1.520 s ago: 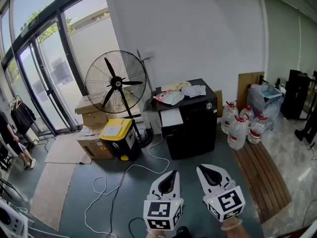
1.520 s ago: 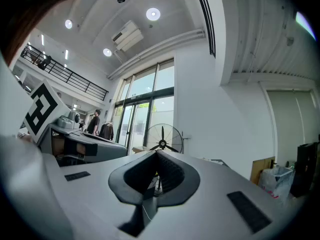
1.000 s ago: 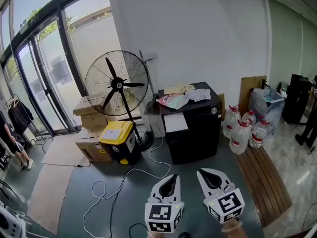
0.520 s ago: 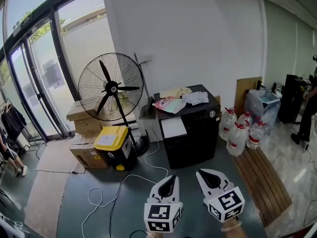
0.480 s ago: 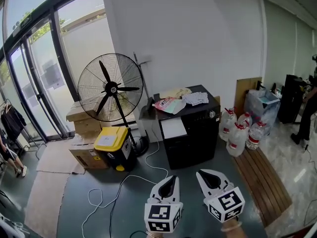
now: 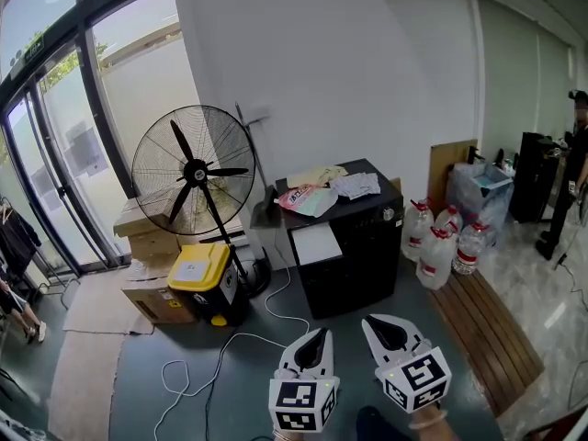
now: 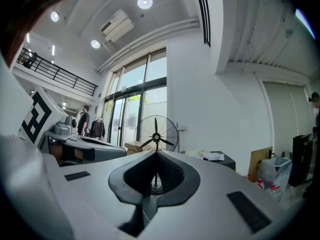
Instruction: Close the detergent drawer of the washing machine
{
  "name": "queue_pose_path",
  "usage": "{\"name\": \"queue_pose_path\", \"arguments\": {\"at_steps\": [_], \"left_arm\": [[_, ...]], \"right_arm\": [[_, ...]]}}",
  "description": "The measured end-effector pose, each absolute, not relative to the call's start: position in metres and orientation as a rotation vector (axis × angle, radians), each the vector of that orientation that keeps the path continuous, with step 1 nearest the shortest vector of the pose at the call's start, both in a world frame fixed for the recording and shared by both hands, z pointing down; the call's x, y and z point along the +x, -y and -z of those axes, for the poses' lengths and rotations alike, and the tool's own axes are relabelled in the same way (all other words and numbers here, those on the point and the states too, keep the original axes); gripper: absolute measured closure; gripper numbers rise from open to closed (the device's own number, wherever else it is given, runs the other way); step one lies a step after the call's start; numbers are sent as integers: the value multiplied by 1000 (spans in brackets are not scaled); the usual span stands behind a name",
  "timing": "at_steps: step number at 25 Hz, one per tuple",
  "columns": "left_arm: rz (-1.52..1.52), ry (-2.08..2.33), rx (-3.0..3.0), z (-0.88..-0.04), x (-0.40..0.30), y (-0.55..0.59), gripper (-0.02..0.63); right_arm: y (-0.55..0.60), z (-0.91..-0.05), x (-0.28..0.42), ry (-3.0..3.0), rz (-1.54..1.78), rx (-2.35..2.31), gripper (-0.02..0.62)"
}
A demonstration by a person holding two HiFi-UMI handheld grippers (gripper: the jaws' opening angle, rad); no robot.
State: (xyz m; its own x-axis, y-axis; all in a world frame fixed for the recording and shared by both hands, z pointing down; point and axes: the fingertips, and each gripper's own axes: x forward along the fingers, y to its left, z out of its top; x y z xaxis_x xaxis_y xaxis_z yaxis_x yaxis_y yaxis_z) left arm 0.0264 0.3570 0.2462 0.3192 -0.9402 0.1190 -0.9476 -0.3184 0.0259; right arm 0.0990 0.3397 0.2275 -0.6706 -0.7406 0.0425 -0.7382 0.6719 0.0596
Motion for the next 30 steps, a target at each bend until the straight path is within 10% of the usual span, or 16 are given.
{"name": "queue_pose_path", "arguments": {"at_steps": [30], "left_arm": [[-178,1820,2362,-276,30,-149,590]], "right_arm": [[-130,-254,108,2773,101,1248,569]]}}
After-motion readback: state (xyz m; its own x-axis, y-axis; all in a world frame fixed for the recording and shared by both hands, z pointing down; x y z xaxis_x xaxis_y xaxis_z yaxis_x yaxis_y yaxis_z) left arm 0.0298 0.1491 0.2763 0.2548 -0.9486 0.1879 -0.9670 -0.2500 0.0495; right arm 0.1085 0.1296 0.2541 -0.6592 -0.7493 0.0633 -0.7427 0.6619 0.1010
